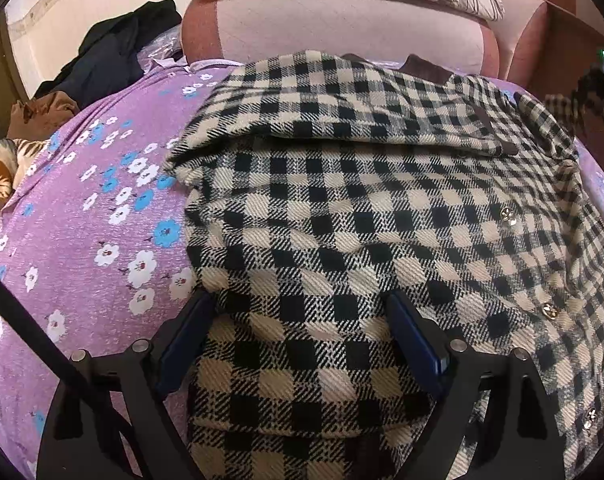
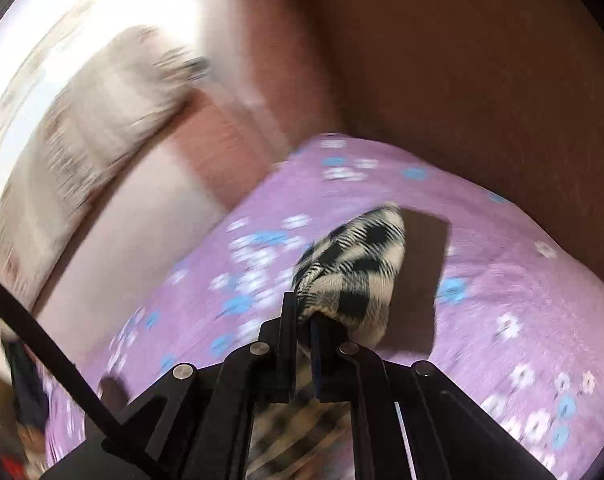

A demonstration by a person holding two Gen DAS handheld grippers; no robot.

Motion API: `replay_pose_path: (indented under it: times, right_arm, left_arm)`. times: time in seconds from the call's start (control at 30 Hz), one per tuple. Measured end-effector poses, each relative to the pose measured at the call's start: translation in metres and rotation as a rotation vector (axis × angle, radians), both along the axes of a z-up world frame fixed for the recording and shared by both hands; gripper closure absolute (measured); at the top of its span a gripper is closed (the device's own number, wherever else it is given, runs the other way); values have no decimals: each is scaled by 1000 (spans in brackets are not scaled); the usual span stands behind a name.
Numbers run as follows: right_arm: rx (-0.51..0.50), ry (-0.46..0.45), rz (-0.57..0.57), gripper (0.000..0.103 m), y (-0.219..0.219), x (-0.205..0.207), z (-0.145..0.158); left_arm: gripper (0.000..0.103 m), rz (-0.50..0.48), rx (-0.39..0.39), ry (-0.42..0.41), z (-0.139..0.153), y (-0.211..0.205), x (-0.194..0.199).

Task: Fold large clothes

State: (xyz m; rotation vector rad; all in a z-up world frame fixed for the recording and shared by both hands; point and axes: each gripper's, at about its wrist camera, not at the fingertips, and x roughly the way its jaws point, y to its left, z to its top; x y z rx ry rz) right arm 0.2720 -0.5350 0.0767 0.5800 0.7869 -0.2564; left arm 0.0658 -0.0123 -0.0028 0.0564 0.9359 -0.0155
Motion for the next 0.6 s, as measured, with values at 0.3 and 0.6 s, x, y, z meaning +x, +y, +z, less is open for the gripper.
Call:
replay_pose_path:
  times: [0.3, 0.6]
  right_arm:
    - [-37, -62, 505, 97, 216, -10, 30]
    - [-7, 27, 892, 91, 412, -38, -38]
  left_arm:
    - [15, 96, -78, -212, 67, 48, -14]
    - [15, 324, -114, -270, 89, 126, -8]
